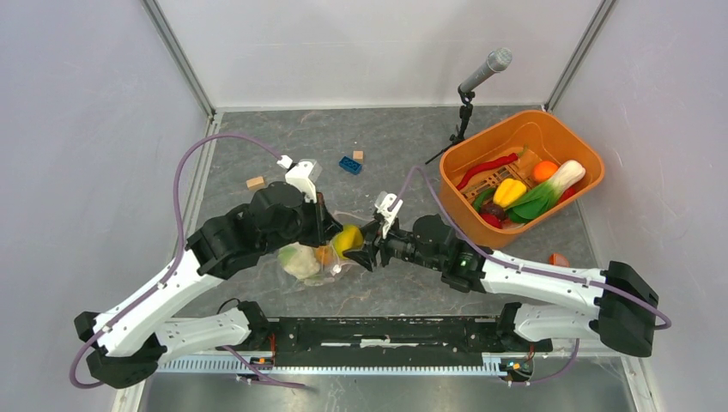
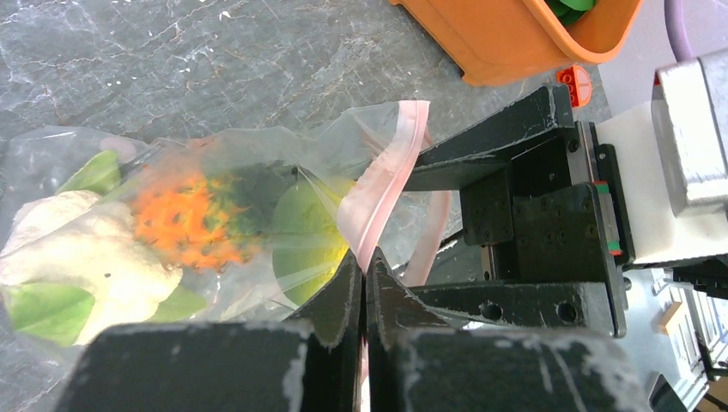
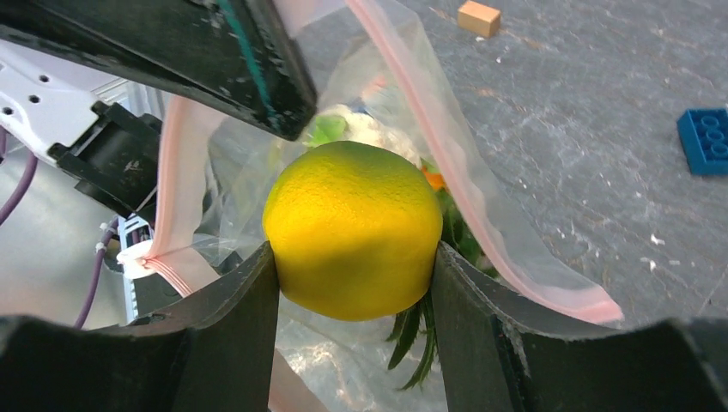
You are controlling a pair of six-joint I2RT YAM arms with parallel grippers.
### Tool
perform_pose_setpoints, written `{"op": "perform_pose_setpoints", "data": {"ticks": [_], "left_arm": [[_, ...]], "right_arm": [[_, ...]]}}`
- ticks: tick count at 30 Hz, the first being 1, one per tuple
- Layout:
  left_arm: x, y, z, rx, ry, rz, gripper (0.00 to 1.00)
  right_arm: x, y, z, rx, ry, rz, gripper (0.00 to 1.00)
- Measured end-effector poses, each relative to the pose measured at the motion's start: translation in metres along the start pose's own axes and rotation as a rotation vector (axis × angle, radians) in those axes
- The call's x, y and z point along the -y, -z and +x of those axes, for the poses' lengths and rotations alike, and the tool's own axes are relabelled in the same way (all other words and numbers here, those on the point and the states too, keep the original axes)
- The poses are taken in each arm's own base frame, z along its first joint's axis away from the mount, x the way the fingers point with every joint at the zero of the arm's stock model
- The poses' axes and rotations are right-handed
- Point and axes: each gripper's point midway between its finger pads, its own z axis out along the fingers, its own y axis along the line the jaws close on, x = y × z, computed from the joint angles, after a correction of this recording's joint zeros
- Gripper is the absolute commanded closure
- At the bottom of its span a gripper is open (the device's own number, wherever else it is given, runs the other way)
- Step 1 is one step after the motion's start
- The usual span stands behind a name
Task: Place the food in the zip-top bag and seal the zipper
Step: Place the fake fruit in the zipper food storage bag.
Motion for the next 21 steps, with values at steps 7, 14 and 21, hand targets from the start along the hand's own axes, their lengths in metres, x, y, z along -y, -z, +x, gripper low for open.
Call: {"op": "perform_pose_setpoints", "data": {"ticks": [7, 14, 21], "left_arm": [[-0.001, 0.01, -0.006, 0.033, -0.014, 0.009, 0.98], [-0.006, 0.034, -0.02, 0.178, 0.011, 0.056, 0.98], [-0.011, 0.039, -0.029, 0.256, 0.029, 0.05, 0.98]], "right_arm": [[-0.021, -0.014, -0.015, 0.013, 0.049, -0.109, 0.23], [-0.028, -0.012, -0.035, 0.038, 0.083, -0.138, 0.12], [-0.039, 0.005, -0.056, 0.076, 0.092, -0.178, 0.32]]}}
